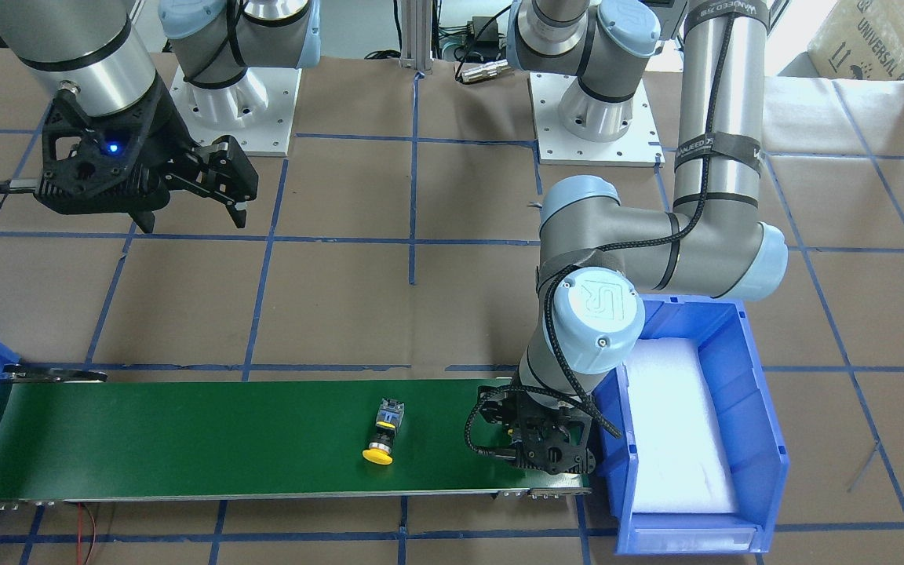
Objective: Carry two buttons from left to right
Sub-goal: 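Carry the red button onto the conveyor with the left gripper, then release the red button on the belt and raise the left gripper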
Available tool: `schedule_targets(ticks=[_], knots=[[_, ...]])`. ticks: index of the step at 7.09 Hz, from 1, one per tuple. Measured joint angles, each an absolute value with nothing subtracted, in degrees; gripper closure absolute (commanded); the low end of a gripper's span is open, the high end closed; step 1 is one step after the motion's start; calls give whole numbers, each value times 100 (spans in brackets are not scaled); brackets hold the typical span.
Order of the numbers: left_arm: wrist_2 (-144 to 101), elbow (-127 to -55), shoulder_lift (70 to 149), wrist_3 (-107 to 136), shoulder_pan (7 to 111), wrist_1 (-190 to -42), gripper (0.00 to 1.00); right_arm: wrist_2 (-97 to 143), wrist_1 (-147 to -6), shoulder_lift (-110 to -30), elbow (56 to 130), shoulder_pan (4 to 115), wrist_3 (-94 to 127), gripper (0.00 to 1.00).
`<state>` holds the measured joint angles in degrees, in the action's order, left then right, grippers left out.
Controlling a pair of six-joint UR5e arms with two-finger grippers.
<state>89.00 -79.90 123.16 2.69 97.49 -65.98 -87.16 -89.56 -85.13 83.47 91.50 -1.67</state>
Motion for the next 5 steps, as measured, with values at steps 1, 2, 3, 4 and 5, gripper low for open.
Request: schedule_targets(ticks=[1,2,3,4,5], knots=[[8904,-7998,12353,325,9752,-6566,38,-8730,-8953,-8507,8349,9142,-169,0],[8907,-8022,12371,356,9762,-6557,14,-8756,-8937,-8500,8349,9123,-173,0],[8910,-8049,12379,370,9776,-6569,0,-8765,-8927,-8497,8349,9103,-175,0],[8914,-8064,12373,375,9785,-6602,0,-8760,-8923,-8497,8349,9100,-175,0],[8920,-8066,12327,375,9788,-6628,0,-8754,-8928,-8497,8350,9099,-176,0]])
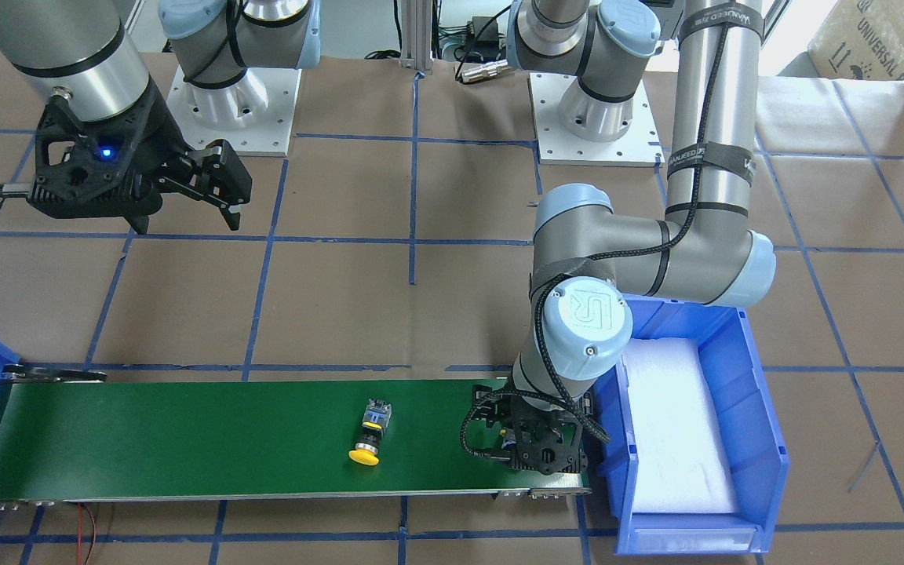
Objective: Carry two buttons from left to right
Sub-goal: 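Release the red button on the belt and raise the left gripper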
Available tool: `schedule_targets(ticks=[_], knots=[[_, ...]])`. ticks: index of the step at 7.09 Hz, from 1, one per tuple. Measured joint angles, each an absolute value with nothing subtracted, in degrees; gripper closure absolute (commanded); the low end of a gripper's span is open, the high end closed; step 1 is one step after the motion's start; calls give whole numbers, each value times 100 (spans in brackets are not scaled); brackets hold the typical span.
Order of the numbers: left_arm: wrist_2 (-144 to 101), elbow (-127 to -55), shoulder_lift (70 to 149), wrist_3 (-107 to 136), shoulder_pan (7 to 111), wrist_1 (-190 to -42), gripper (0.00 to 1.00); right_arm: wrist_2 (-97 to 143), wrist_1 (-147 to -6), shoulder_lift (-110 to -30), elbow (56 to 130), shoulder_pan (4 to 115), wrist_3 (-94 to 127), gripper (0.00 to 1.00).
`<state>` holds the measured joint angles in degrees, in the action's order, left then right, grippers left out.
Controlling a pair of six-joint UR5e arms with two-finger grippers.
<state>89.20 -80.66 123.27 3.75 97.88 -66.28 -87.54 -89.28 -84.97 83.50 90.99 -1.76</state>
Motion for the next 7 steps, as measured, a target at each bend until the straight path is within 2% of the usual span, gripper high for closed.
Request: schedule_targets(ticks=[2,6,7], knots=[[8928,-8075,11844,362,9798,-6975,0,-8782,-8937,-8493,8350,9100,-184,0],[8947,-9157,9197,353,9749,-8232,0,-8796,-8934,-8506,8350,9108,-192,0],[8961,-9163,9027,398,9708,-8421,0,-8797,-8932,-8511,8350,9111,-193,0]])
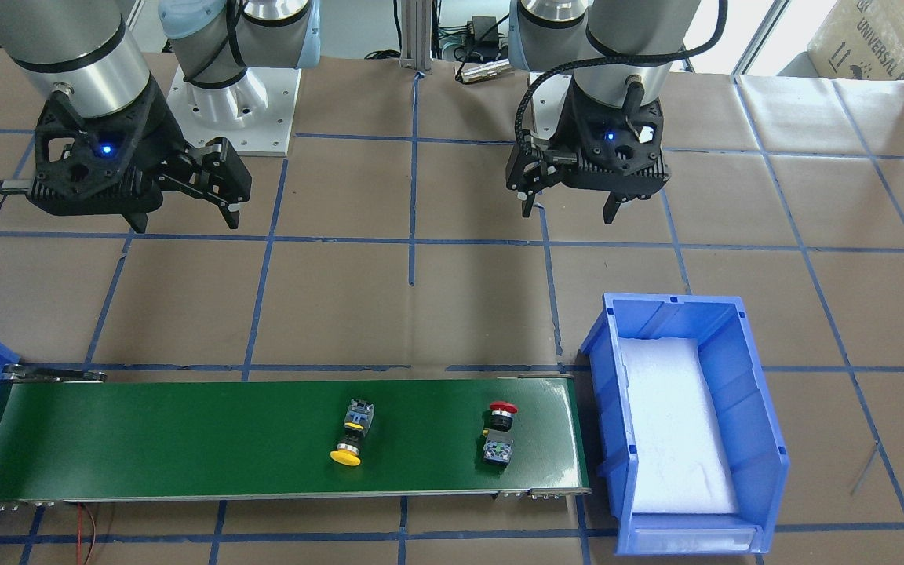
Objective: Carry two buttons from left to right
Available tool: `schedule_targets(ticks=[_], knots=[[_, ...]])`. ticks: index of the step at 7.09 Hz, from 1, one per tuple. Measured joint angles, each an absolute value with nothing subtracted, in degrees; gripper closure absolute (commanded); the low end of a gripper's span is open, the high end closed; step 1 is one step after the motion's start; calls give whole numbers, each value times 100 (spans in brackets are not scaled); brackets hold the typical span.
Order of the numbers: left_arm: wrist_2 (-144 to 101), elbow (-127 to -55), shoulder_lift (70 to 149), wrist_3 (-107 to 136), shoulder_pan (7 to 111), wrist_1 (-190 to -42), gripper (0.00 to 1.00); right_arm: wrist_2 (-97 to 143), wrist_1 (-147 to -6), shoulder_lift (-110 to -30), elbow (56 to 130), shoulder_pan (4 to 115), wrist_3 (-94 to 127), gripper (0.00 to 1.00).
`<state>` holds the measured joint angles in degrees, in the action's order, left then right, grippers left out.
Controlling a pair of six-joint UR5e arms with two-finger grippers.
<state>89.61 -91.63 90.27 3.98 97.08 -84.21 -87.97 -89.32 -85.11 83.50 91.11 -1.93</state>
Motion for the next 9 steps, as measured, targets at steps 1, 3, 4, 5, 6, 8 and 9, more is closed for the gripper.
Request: schedule_targets(ticks=[1,3,4,5,6,8,9], knots=[[8974,-9002,9083,434,9693,-8534,0,-8798,-8934,-8519,8348,9115,-193,0],[8984,-8740,9182,457,9676,-8796,0,-8789,-8938,-8532,8346,9133,-193,0],[8992,-8626,9208,462,9662,-9056,0,-8784,-8939,-8534,8343,9137,-193,0],[9002,-8538,9213,463,9648,-9304,0,-8773,-8934,-8536,8343,9144,-190,0],[9006,-8493,9213,461,9639,-9409,0,-8768,-8935,-8529,8344,9146,-184,0],[9011,-8472,9204,457,9635,-9445,0,-8772,-8926,-8528,8347,9141,-178,0],[9013,-8477,9195,450,9626,-9447,0,-8766,-8923,-8532,8349,9140,-175,0]])
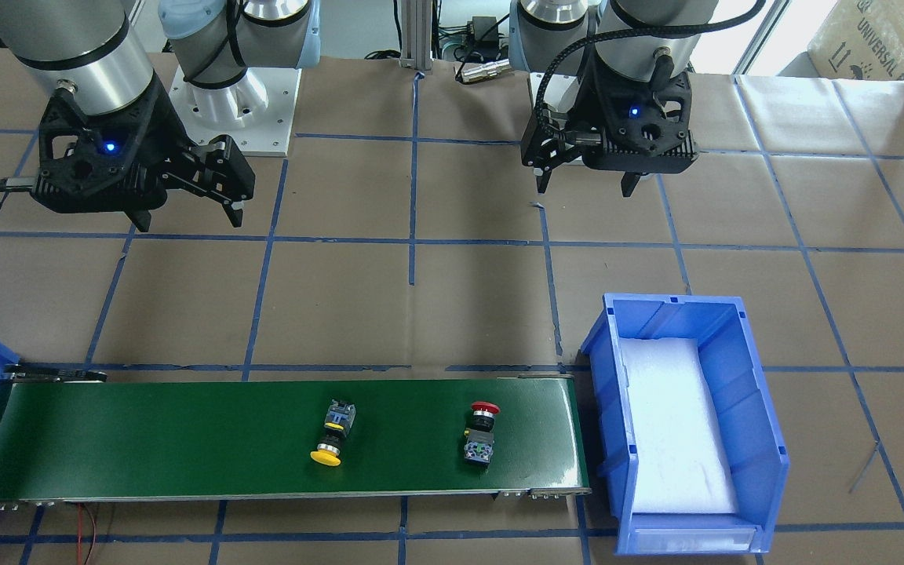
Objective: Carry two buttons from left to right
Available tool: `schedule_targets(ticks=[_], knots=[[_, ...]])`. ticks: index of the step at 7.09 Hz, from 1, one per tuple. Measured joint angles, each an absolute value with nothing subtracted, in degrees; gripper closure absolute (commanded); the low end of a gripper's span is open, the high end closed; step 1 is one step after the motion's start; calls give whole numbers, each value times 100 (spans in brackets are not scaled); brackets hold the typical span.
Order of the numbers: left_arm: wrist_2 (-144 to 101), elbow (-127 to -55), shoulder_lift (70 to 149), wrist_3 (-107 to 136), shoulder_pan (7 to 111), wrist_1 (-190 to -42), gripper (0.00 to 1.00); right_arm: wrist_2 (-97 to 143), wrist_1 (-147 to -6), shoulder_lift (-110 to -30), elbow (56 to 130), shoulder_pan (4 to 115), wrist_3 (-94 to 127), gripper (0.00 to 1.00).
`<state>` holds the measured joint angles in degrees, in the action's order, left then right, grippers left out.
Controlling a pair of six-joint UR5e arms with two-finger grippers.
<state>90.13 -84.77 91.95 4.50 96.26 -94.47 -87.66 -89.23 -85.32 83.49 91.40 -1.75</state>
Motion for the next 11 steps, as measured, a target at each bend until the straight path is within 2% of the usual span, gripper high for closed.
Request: schedule_targets(ticks=[5,11], knots=[[8961,-8514,9141,387,9229,-9454,0,-8792,-8914,-8532,8350,9097,-187,0],[8965,-8560,9134,378,9213,-9434,0,-8800,-8764,-8485,8259,9073,-176,0]])
